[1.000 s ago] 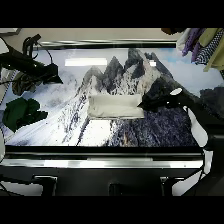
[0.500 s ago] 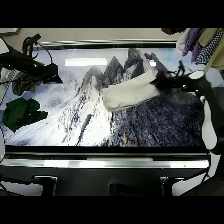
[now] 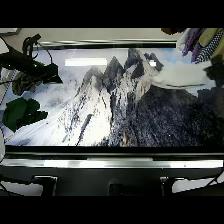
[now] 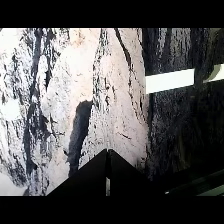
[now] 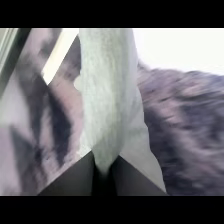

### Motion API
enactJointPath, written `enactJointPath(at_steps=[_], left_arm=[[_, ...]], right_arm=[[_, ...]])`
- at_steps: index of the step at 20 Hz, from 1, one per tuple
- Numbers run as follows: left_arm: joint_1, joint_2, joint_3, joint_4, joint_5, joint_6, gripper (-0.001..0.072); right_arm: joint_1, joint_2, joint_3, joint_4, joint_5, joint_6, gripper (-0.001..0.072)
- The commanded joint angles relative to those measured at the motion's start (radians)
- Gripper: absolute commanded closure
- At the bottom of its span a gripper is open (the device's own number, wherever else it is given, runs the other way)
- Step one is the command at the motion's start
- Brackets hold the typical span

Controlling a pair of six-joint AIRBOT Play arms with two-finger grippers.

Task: Fold the clothes and pants, and hang the long-sleeved shirts on hangers.

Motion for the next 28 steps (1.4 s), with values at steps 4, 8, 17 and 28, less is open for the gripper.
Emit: enactJointPath(at_steps=[4, 8, 17, 28], left_arm=[[0.0, -0.001, 0.0, 0.0, 0.0, 0.0, 0.0688], [0.0, -0.001, 0.0, 0.0, -0.001, 0.0, 0.0688], [0.0, -0.001, 0.0, 0.0, -0.002, 0.0, 0.0688], [0.0, -0.001, 0.0, -0.001, -0.008, 0.0, 0.0688]], right_arm=[[-0.092, 0.097, -0.059, -0.653, 0.339, 0.18, 0.0681], [-0.093, 0.227, -0.392, -0.788, 0.351, 0.264, 0.0681], [-0.093, 0.47, -0.906, -0.844, 0.275, 0.465, 0.068], [-0.093, 0.472, -0.96, -0.903, 0.397, 0.475, 0.0665]])
